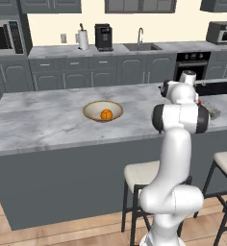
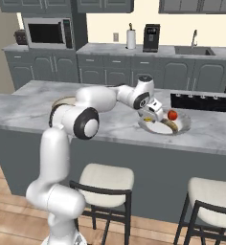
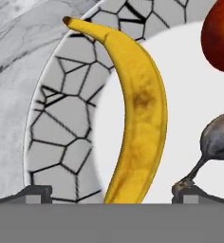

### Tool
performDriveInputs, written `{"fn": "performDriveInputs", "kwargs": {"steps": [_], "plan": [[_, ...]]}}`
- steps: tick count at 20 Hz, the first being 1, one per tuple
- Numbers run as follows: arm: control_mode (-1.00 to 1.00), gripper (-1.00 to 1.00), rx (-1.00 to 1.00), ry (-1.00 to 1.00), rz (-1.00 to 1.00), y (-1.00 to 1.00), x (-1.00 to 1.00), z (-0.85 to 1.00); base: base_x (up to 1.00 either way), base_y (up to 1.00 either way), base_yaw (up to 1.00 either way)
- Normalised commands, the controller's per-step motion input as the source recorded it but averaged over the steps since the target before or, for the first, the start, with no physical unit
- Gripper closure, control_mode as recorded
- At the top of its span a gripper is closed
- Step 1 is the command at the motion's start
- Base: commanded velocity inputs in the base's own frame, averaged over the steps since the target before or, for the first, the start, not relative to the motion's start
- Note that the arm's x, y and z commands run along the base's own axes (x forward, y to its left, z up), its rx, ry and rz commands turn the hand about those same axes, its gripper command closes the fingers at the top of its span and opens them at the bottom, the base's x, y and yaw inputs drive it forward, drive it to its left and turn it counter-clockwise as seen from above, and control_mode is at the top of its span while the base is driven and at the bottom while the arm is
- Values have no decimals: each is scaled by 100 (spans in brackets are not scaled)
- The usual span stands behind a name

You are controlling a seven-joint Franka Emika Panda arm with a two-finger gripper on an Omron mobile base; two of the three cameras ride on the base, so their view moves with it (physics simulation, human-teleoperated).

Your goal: Take the fruits from the plate on the dining counter and place two fruits in each bowl.

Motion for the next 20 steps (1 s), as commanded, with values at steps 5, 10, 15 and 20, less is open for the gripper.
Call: {"fn": "performDriveInputs", "kwargs": {"steps": [5, 10, 15, 20], "plan": [[-100, -100, 0, 0, 0, -18, 18, -14, 0, 0, 0], [-100, 100, 0, 0, 0, -12, 0, -39, 0, 0, 0], [-100, 100, 0, 0, 0, -2, 0, 0, 0, 0, 0], [-100, 100, 0, 0, 0, 0, -16, 10, 0, 0, 0]]}}
